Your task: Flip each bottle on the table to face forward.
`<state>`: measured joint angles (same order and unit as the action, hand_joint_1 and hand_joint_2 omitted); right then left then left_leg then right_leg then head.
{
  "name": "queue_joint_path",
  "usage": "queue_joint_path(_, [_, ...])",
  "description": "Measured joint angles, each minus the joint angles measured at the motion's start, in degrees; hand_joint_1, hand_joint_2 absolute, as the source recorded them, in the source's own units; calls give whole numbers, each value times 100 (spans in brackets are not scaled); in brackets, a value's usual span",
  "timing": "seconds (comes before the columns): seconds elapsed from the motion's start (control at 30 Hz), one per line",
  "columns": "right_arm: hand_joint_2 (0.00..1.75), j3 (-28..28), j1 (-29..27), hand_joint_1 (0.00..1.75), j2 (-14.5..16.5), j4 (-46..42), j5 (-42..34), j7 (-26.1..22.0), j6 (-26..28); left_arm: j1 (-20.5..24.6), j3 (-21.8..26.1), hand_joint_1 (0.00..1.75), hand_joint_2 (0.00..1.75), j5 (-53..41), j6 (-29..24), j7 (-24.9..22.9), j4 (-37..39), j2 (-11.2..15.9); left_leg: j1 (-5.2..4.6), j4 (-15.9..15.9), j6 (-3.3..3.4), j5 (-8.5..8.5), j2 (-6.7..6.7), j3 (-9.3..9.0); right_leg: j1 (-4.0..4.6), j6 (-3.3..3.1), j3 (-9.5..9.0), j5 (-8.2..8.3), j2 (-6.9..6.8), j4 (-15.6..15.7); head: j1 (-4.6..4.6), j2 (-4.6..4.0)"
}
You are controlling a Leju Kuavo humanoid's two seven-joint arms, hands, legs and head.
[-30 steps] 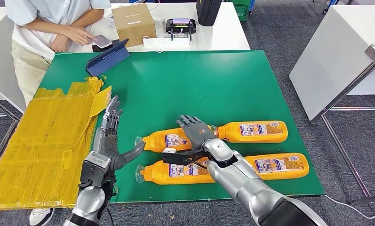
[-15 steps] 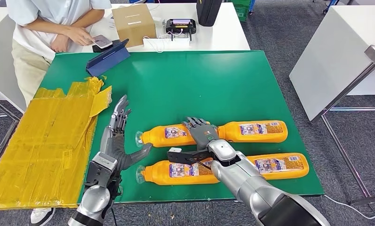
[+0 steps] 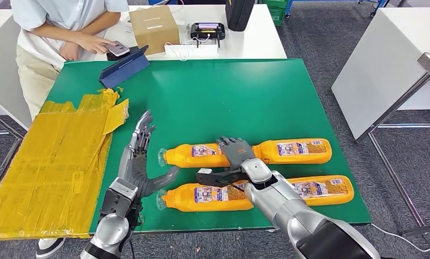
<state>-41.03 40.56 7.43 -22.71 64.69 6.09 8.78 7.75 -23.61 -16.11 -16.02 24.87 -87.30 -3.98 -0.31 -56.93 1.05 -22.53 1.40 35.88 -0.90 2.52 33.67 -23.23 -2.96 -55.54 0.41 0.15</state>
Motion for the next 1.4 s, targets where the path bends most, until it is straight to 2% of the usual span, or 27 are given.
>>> queue_joint_path(0.57, [175,11,17,175,-27,59,88,-3,188,-4,-81,0,175,48,20,55,-71,0,0,0,0,0,0,-2,0,0,-3,-1,0,0,-1,0])
queue_joint_path(0.63, [175,30,-23,175,-27,61,111,-32,568,-9,-98,0,175,48,11,55,-95,1,0,0,0,0,-1,-1,0,0,-3,-1,0,0,-1,0])
queue_joint_path(0.73, [175,184,-200,175,-41,3,-15,-224,1698,-58,-108,0,175,0,9,33,-155,2,-1,0,0,0,-3,7,0,1,0,0,-1,-1,0,0])
queue_joint_path(0.83, [175,611,-543,175,-57,-510,-565,-842,2752,-171,-107,0,175,-148,-13,-8,-256,4,-1,0,-1,-2,-1,12,1,4,6,2,1,-2,-1,0])
queue_joint_path(0.9, [175,1023,-908,175,-51,-1236,-971,-1346,3012,-280,-107,0,175,-246,-53,-13,-345,5,0,0,-3,-4,-4,14,2,4,9,-1,-1,-1,-1,0])
queue_joint_path(0.97, [175,1387,-1288,175,-36,-2017,-1275,-1648,3050,-378,-107,0,175,-309,-101,-13,-417,9,1,0,-5,-5,-13,20,3,3,14,-4,-8,-1,-2,0])
queue_joint_path(1.1, [175,1926,-1900,175,-33,-3391,-1906,-1823,2980,-537,-105,0,175,-396,-183,-13,-503,17,2,2,-4,-7,-23,32,3,0,24,-8,-12,-1,-2,0])
queue_joint_path(1.23, [175,2314,-2229,175,-68,-4195,-2382,-1938,2803,-658,-104,0,175,-456,-233,-13,-570,22,-1,2,-3,-8,-25,34,0,1,26,-8,-11,0,0,0])
queue_joint_path(1.3, [175,2451,-2362,175,-73,-4495,-2916,-2128,2479,-704,-101,0,175,-480,-262,-13,-604,26,-1,1,-3,-8,-26,34,-1,1,25,-7,-11,0,1,0])
queue_joint_path(1.4, [175,2555,-2588,175,-55,-4913,-4137,-2513,1473,-752,-95,0,175,-483,-301,-8,-649,41,-1,1,-3,-8,-28,34,1,2,24,-6,-11,0,-1,0])
